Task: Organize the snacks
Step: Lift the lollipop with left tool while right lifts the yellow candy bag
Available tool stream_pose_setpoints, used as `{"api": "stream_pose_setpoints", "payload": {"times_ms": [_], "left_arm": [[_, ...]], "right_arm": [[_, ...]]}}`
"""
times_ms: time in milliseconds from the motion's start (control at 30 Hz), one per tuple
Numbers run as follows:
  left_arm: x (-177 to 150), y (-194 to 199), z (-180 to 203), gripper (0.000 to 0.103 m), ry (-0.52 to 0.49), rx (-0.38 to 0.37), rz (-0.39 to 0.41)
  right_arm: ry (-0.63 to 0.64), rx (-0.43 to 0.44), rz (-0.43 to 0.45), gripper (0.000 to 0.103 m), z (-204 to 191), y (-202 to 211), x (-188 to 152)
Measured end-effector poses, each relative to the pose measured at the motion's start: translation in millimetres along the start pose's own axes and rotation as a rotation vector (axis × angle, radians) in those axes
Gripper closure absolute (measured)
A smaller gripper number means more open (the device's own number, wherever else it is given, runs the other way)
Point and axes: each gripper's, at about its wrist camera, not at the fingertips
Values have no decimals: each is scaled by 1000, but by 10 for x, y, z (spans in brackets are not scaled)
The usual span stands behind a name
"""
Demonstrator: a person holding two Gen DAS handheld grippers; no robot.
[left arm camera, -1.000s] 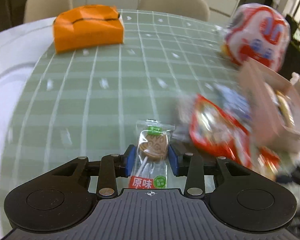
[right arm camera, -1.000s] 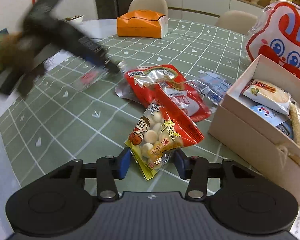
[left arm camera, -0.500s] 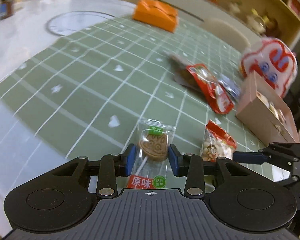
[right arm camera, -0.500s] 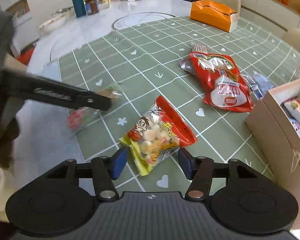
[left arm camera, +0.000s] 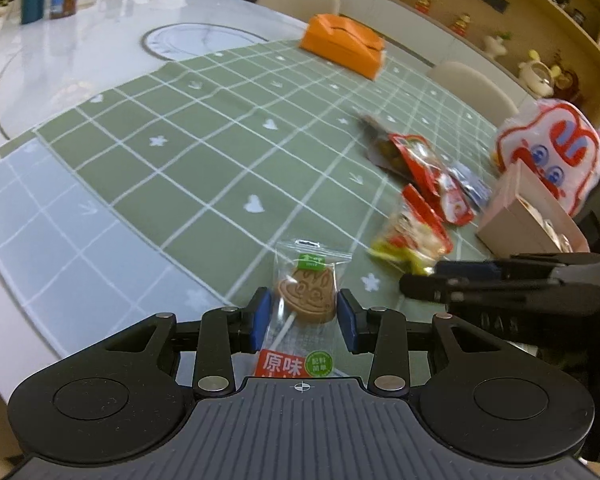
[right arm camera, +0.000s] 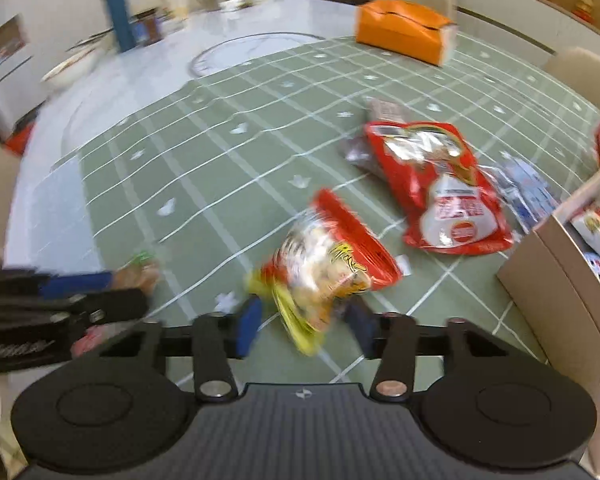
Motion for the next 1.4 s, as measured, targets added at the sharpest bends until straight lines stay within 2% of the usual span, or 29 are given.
{"api": "stream_pose_setpoints", "payload": {"times_ms": [100, 200, 300, 367, 467, 600, 767, 833, 900, 1100, 1200, 1267, 1367, 1400], "left_arm": [[-4, -24, 44, 61, -18, -14, 0], [29, -43, 123, 61, -68, 7, -24], [63, -67, 216, 61, -131, 38, -52], [64, -80, 266, 60, -165, 53, -59], [84, -104, 272, 54, -193, 32, -73], [144, -149, 280, 54, -235, -2, -100], [179, -157, 196, 57, -221, -50, -118], [183, -153, 182, 62, -229, -42, -122], [184, -145, 166, 62, -231, -47, -129], [160, -110, 153, 62, -259, -52, -143], [156, -102, 150, 62, -263, -57, -148], [155, -96, 149, 62, -273, -60, -154], [138, -80, 133, 62, -288, -74, -159], [128, -72, 130, 62, -291, -80, -159]], "right_arm": [[47, 28, -26, 64, -70, 81, -145], [75, 21, -25, 64, -143, 202, -308], [78, 2, -14, 48, -170, 294, -497], [67, -19, 25, 34, -167, 337, -641], [-2, -61, 78, 27, -139, 366, -772], [-67, -117, 106, 21, -182, 339, -805], [-122, -131, 88, 21, -156, 384, -720], [-181, -135, 151, 21, -96, 487, -660], [-274, -112, 193, 21, 15, 533, -528], [-456, -34, 127, 21, 93, 135, -62], [-416, -58, 102, 24, -81, -111, 112], [-358, -113, 79, 44, -180, -251, 197], [-238, -241, 65, 49, -260, -288, 194], [-227, -249, 61, 49, -227, -268, 158]]}}
Point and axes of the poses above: each gripper's, at about its wrist camera, not at the fingertips, and y roughly against the way its jaws point, z to its right, x to its top, and after that the axes turned 5 degrees about x, right-handed
